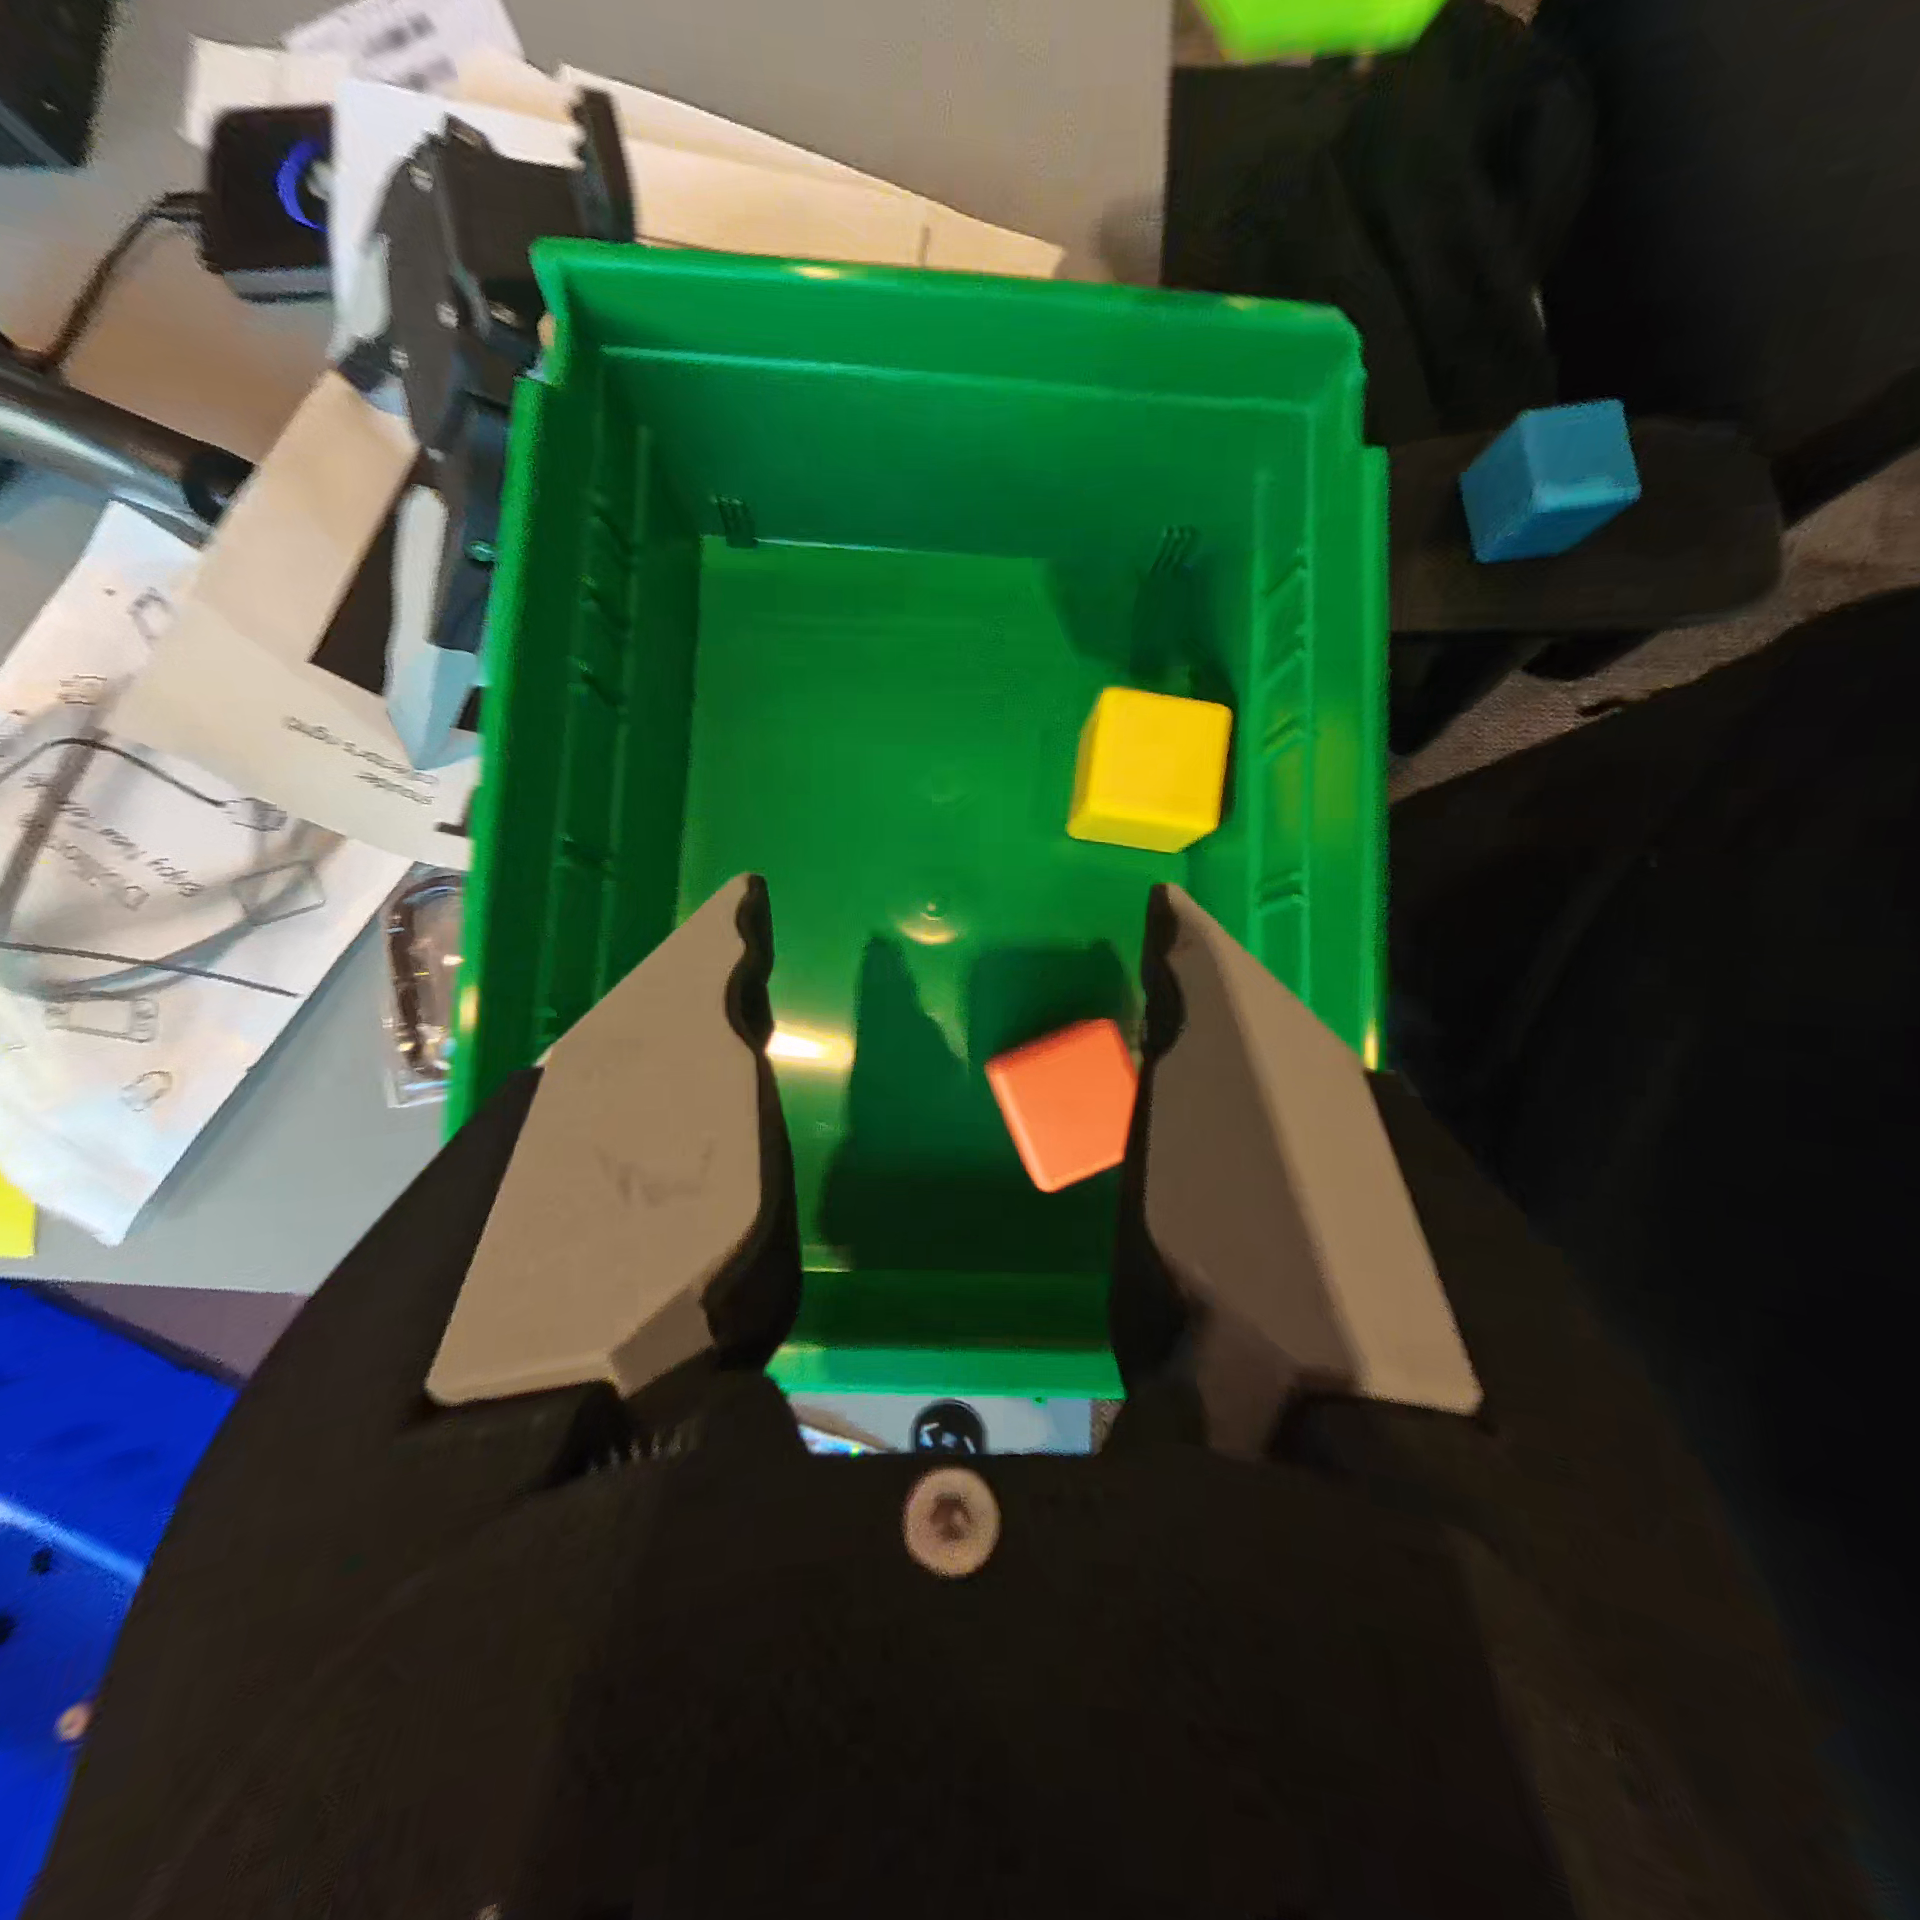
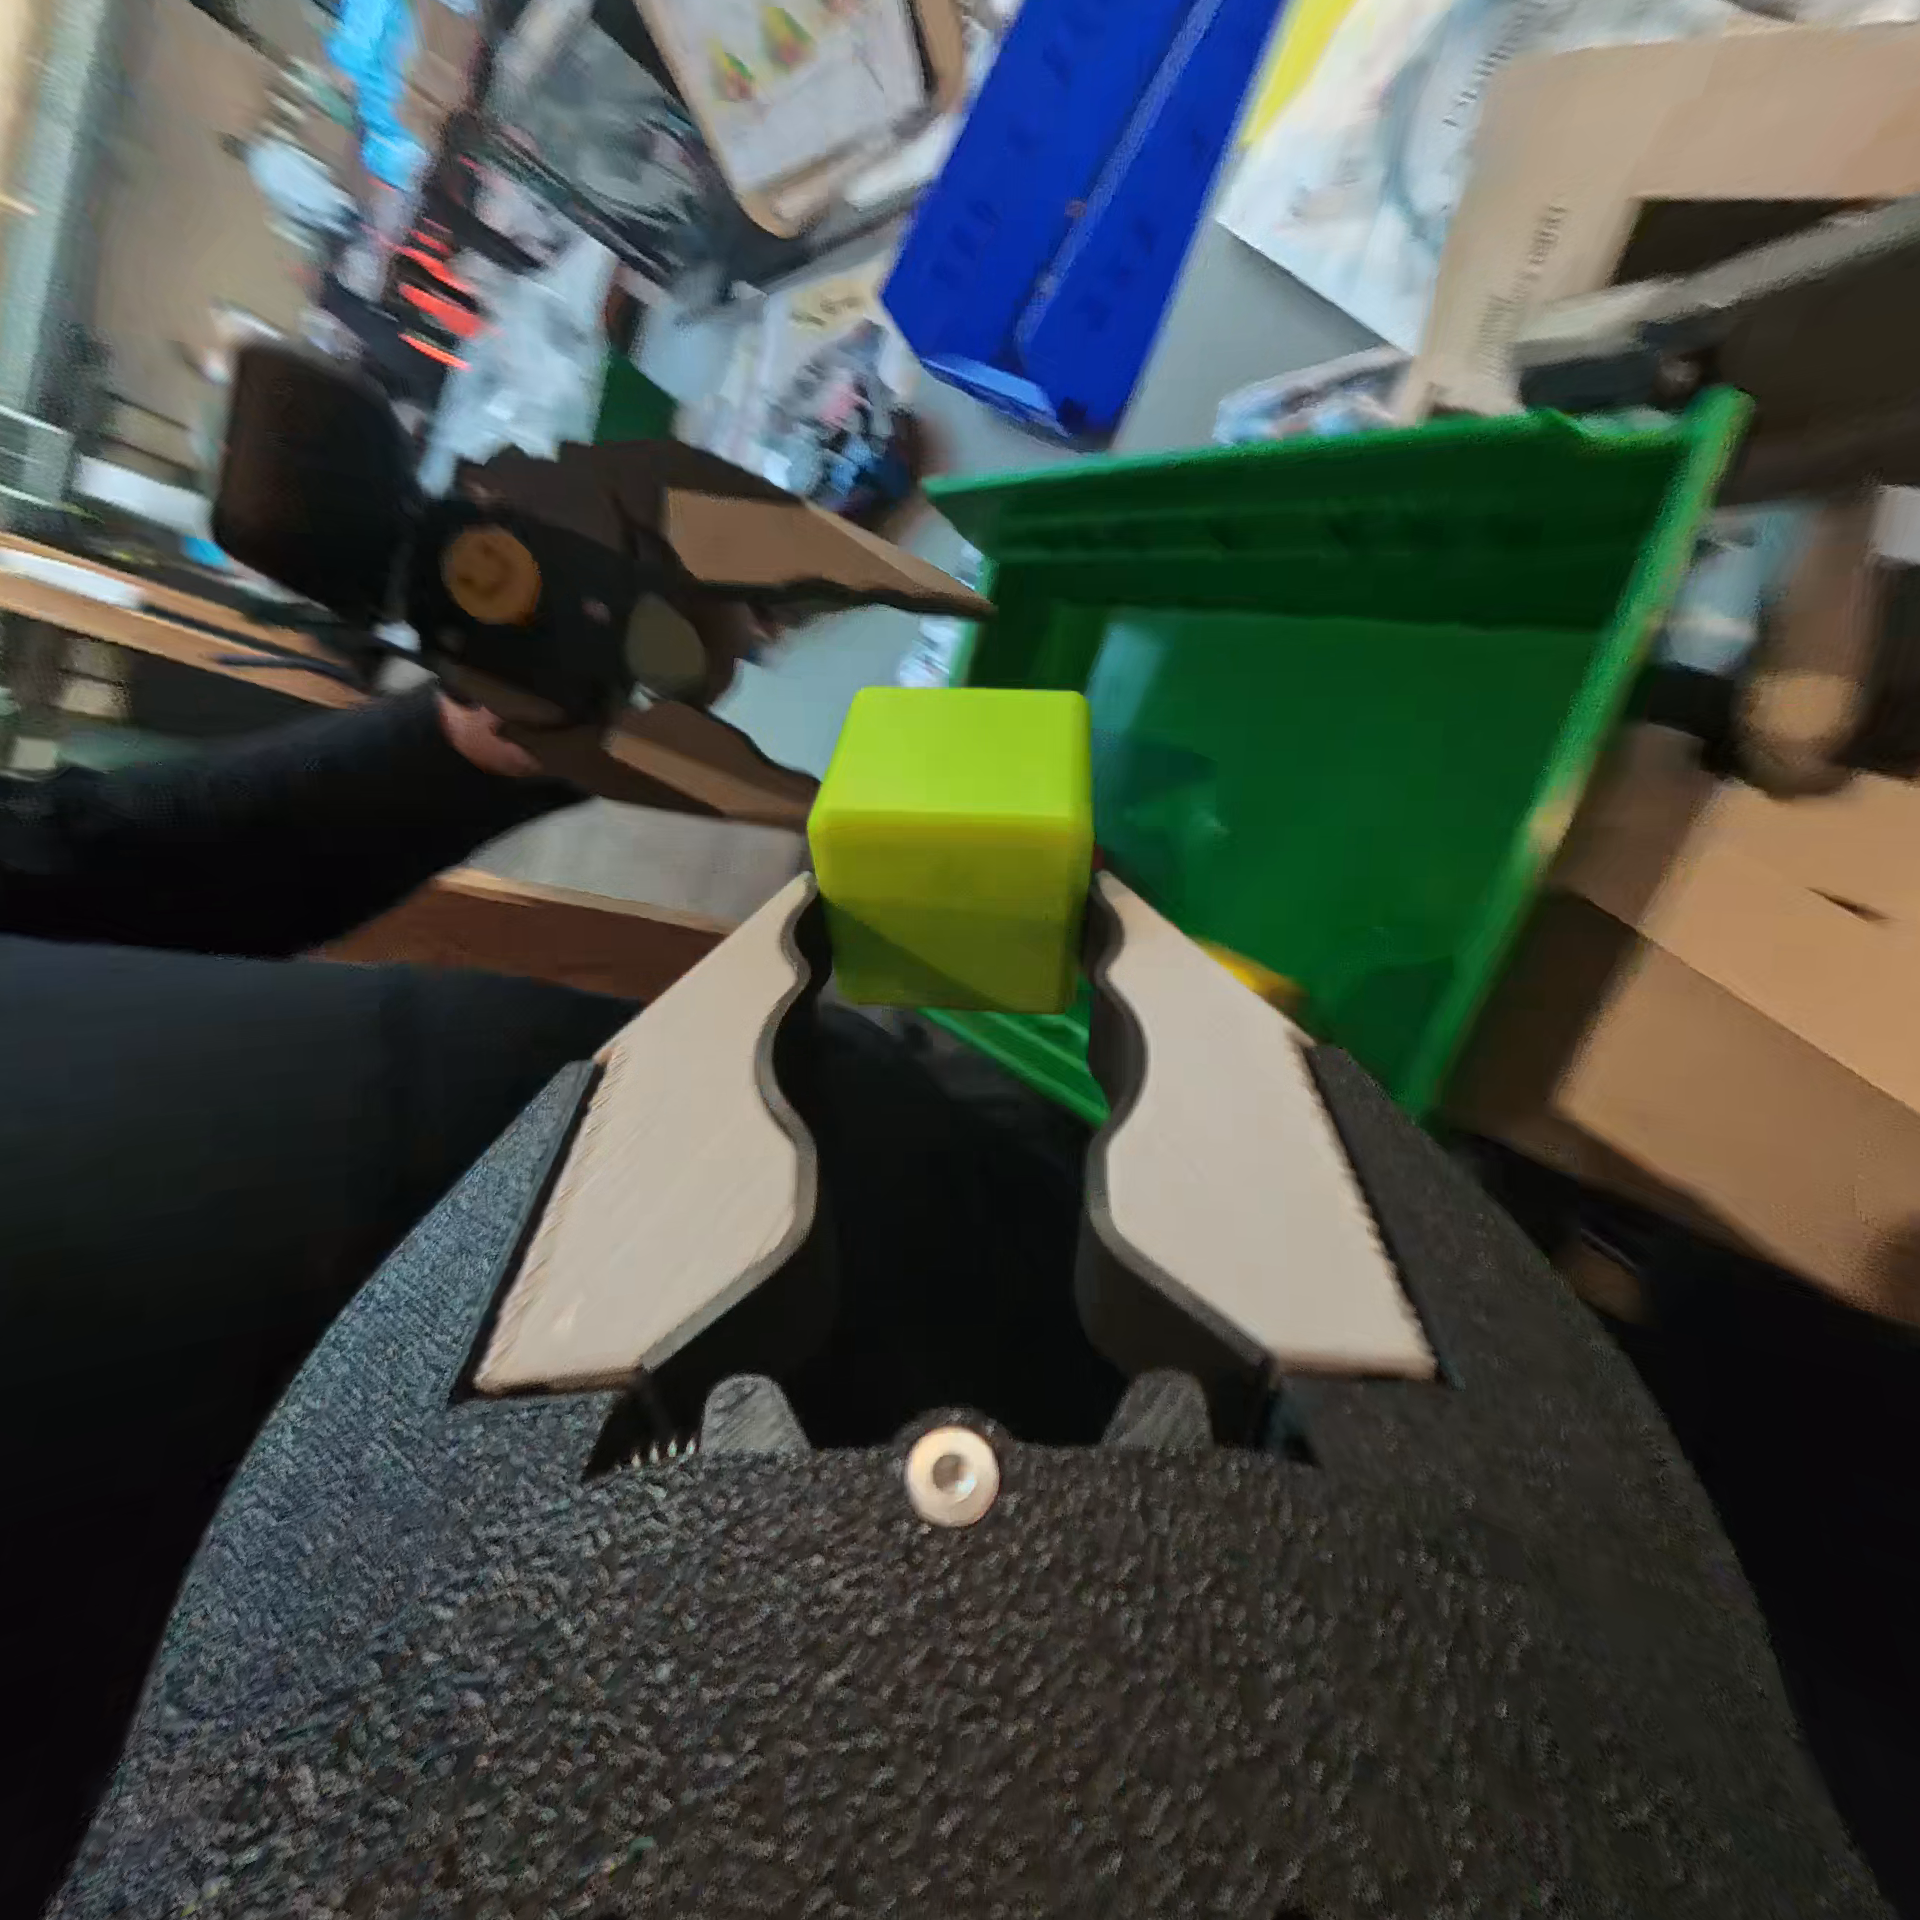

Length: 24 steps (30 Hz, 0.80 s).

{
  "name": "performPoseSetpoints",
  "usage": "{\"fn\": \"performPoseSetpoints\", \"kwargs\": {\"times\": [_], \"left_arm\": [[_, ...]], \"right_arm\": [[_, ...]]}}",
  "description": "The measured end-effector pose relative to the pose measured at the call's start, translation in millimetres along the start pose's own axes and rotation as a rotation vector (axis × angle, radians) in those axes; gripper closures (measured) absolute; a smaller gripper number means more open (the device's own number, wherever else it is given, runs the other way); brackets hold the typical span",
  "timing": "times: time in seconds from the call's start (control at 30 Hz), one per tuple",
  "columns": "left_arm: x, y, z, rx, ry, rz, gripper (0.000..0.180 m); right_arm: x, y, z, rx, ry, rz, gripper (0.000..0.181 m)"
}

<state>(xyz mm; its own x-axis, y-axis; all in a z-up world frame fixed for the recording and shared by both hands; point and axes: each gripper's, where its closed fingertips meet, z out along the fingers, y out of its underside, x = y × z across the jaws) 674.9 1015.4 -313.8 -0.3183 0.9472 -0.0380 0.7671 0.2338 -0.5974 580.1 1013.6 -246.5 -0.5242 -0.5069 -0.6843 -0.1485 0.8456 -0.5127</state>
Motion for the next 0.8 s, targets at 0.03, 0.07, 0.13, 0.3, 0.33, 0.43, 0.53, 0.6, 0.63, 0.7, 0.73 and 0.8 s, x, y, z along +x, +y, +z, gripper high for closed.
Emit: {"fn": "performPoseSetpoints", "kwargs": {"times": [0.03,0.07,0.13,0.3,0.33,0.43,0.53,0.6,0.63,0.7,0.73,0.8], "left_arm": [[7.0,4.9,3.5,-0.007,0.023,0.000,0.108],[13.5,11.0,8.1,-0.021,0.043,-0.004,0.110],[21.4,24.6,16.6,-0.063,0.069,-0.008,0.110],[33.0,41.4,35.4,-0.114,0.134,-0.042,0.113],[34.1,42.2,36.4,-0.121,0.133,-0.038,0.113],[34.4,41.3,36.6,-0.126,0.129,-0.024,0.115],[32.4,42.7,34.6,-0.126,0.123,-0.035,0.116],[31.4,45.3,33.3,-0.130,0.120,-0.051,0.116],[31.4,46.8,32.6,-0.131,0.121,-0.059,0.116],[32.6,49.8,31.4,-0.133,0.123,-0.068,0.117],[33.1,51.7,31.4,-0.138,0.123,-0.069,0.117],[33.2,55.0,31.4,-0.148,0.119,-0.070,0.117]], "right_arm": [[11.4,16.9,-16.3,-0.029,0.095,-0.019,0.133],[23.7,38.1,-31.9,-0.062,0.186,-0.027,0.133],[44.8,90.6,-56.0,-0.150,0.326,-0.001,0.134],[96.2,218.1,-66.0,-0.404,0.576,0.066,0.134],[105.8,235.4,-64.0,-0.466,0.617,0.050,0.134],[124.8,263.3,-58.7,-0.605,0.696,-0.020,0.134],[131.6,268.1,-53.6,-0.631,0.710,-0.043,0.134],[137.6,268.1,-56.4,-0.650,0.741,-0.069,0.134],[139.2,268.0,-56.2,-0.654,0.744,-0.083,0.134],[140.2,271.5,-51.9,-0.662,0.722,-0.086,0.134],[141.2,273.7,-50.1,-0.665,0.712,-0.081,0.133],[142.5,273.8,-47.9,-0.652,0.706,-0.071,0.134]]}}
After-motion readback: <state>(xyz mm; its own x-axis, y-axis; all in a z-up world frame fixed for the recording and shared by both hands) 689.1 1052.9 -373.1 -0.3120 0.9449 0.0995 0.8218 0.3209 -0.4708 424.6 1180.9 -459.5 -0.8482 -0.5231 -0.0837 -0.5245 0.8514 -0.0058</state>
